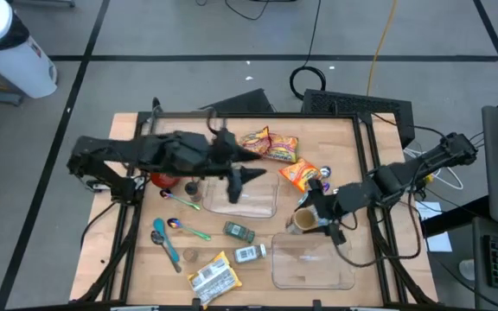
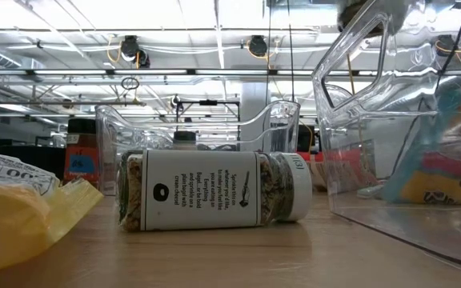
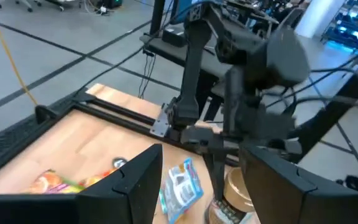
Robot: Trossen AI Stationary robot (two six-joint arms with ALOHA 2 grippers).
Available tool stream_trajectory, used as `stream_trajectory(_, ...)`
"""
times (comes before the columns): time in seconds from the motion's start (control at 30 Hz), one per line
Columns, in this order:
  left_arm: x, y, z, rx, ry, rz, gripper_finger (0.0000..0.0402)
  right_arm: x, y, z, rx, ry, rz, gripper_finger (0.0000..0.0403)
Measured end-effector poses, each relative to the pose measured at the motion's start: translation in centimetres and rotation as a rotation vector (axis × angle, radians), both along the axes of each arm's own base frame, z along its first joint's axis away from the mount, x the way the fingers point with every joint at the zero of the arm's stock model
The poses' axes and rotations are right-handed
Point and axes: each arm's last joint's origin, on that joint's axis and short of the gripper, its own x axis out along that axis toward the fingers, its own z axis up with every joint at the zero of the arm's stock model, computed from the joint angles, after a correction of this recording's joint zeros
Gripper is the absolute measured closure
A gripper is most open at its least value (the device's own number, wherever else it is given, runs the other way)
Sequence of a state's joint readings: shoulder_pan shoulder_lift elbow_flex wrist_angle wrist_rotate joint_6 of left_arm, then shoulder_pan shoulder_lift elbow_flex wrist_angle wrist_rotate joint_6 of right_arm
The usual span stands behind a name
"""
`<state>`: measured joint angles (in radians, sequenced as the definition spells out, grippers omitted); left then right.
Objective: Pick & Place Food Item
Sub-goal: Put the gold seasoning bottle into the bottom transparent bin
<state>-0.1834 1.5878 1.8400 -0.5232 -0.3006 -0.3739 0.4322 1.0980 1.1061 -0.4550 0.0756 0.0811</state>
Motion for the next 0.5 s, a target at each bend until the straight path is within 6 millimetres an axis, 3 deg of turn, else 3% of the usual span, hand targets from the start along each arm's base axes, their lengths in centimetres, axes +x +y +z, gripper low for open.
stream_trajectory(0.27,5.0,0.1,-2.8,-0.155,-0.076,0.061,0.0186,-1.7,-1.7,1.8,0.034,-0.084,0.064,0.0134)
stream_trajectory(0.5,5.8,-0.5,-4.0,-0.205,-0.041,0.067,0.0210,-1.1,-1.8,0.9,-0.002,-0.024,0.136,0.0134)
